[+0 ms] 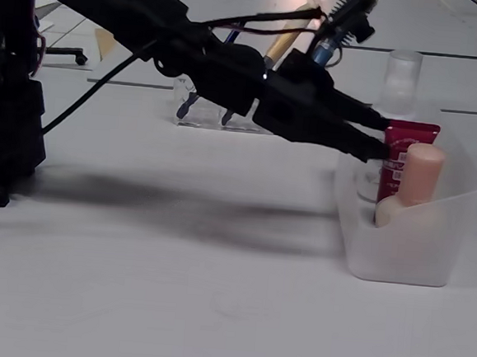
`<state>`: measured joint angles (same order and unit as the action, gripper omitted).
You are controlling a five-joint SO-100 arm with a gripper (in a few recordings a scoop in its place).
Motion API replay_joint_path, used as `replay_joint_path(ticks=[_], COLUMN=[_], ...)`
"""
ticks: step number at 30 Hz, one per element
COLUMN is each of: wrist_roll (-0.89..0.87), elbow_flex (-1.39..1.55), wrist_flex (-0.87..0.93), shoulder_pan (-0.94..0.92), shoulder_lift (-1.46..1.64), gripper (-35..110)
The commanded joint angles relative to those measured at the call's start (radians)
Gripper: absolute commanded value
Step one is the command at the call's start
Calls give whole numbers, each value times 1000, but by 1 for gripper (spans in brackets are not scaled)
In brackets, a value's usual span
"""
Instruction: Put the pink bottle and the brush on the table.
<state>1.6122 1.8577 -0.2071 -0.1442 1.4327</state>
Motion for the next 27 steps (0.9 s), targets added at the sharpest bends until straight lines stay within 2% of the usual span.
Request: replay_joint_path(ticks=[1,12,27], wrist_roll=[15,48,64], elbow_flex=[-91,-233,-391], wrist_flex=[-6,15,21], shoulder_pan=[-6,-37,-34], shoulder_lift=[-17,-158,-324], gripper=[37,44,44])
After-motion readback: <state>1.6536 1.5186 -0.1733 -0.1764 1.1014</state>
